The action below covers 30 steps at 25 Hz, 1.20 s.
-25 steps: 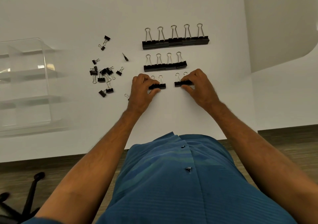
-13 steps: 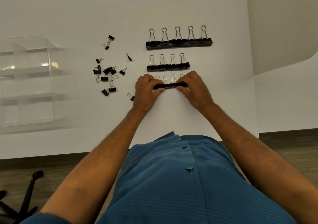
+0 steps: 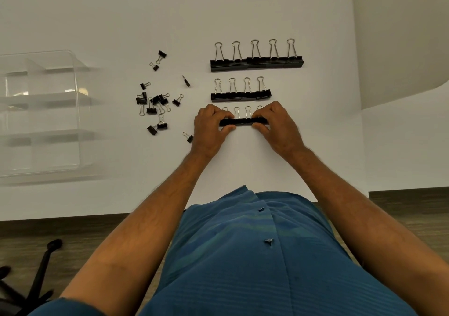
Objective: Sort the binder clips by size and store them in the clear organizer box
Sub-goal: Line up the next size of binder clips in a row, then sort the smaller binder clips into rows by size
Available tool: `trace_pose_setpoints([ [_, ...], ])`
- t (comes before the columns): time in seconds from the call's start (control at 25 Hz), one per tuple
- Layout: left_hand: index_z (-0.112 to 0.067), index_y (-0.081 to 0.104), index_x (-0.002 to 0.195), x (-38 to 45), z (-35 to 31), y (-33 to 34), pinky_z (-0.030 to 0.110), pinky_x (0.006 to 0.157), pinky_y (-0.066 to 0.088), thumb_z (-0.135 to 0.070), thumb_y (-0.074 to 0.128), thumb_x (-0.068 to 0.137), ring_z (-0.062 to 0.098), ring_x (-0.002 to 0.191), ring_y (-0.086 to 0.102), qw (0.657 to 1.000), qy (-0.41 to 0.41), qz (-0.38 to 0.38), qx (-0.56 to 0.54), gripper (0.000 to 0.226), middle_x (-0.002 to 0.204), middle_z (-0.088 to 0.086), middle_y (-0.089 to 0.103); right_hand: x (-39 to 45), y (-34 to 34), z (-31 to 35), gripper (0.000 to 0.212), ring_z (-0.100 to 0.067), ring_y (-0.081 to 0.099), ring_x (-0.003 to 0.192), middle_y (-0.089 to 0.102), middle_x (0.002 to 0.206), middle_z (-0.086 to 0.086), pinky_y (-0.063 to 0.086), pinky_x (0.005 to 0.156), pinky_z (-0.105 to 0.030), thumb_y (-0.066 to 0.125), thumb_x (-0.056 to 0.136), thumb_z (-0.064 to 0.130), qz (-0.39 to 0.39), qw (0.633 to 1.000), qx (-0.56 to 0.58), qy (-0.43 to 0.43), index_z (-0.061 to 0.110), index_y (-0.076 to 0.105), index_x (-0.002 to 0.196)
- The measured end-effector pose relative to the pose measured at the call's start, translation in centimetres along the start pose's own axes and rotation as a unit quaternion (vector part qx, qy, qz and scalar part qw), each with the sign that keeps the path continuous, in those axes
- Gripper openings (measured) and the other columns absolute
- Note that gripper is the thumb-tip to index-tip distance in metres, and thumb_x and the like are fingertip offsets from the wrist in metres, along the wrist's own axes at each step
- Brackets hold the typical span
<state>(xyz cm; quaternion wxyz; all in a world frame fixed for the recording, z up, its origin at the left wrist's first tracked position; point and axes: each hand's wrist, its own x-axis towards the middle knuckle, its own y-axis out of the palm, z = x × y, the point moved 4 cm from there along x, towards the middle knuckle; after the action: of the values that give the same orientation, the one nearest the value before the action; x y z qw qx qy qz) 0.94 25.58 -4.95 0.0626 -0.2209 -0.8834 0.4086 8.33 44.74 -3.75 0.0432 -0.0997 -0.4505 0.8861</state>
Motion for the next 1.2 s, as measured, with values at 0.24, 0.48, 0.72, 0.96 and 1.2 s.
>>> trace_pose_setpoints([
  [0.24, -0.015, 0.063, 0.124, -1.7, -0.6, -1.2, 0.025, 0.090, 0.044, -0.031, 0.078, 0.084, 0.017, 0.105, 0.049, 1.000, 0.018, -0.004, 0.013, 0.046, 0.115, 0.005, 0.054, -1.3, -1.1, 0.7, 0.046, -0.017, 0.055, 0.110, 0.051, 0.127, -0.006, 0.052, 0.075, -0.023, 0.073, 0.090, 0.038, -0.067, 0.997, -0.015, 0.029, 0.020, 0.057, 0.129],
  [0.48, -0.017, 0.067, 0.115, -5.8, 2.4, -5.7, 0.028, 0.085, 0.047, -0.022, 0.065, 0.094, 0.011, 0.101, 0.048, 0.997, 0.002, -0.076, -0.009, 0.022, 0.109, -0.001, 0.055, -2.1, 0.0, 5.0, 0.022, -0.017, 0.056, 0.099, 0.055, 0.113, -0.005, 0.053, 0.070, -0.026, 0.065, 0.095, 0.018, -0.087, 0.995, 0.007, -0.049, 0.012, 0.065, 0.116],
  [0.72, -0.017, 0.061, 0.126, -7.1, 8.8, -11.6, 0.026, 0.099, 0.044, -0.012, 0.060, 0.095, 0.014, 0.116, 0.046, 0.991, -0.079, -0.111, 0.012, 0.031, 0.126, -0.001, 0.056, -0.3, 3.6, 12.0, 0.017, -0.005, 0.046, 0.090, 0.055, 0.106, 0.000, 0.042, 0.072, -0.019, 0.065, 0.094, 0.011, -0.033, 0.994, 0.022, -0.106, 0.015, 0.066, 0.110],
  [0.96, -0.012, 0.059, 0.128, -6.5, 12.6, -13.3, 0.033, 0.098, 0.046, -0.011, 0.066, 0.092, 0.023, 0.112, 0.049, 0.995, -0.056, -0.036, 0.072, 0.037, 0.124, 0.006, 0.058, 1.4, 7.6, 17.7, 0.024, -0.012, 0.053, 0.102, 0.053, 0.118, 0.003, 0.049, 0.074, -0.025, 0.061, 0.097, 0.019, 0.044, 0.991, 0.033, -0.121, 0.021, 0.061, 0.121],
  [1.2, -0.011, 0.063, 0.106, -7.1, 14.8, -14.1, 0.029, 0.084, 0.044, -0.015, 0.070, 0.090, 0.019, 0.099, 0.049, 0.998, -0.055, -0.017, 0.038, 0.019, 0.106, 0.006, 0.058, 3.1, 11.8, 20.9, 0.041, -0.022, 0.049, 0.120, 0.051, 0.131, -0.004, 0.051, 0.083, -0.033, 0.064, 0.094, 0.016, 0.069, 0.991, 0.000, -0.116, 0.017, 0.055, 0.134],
])
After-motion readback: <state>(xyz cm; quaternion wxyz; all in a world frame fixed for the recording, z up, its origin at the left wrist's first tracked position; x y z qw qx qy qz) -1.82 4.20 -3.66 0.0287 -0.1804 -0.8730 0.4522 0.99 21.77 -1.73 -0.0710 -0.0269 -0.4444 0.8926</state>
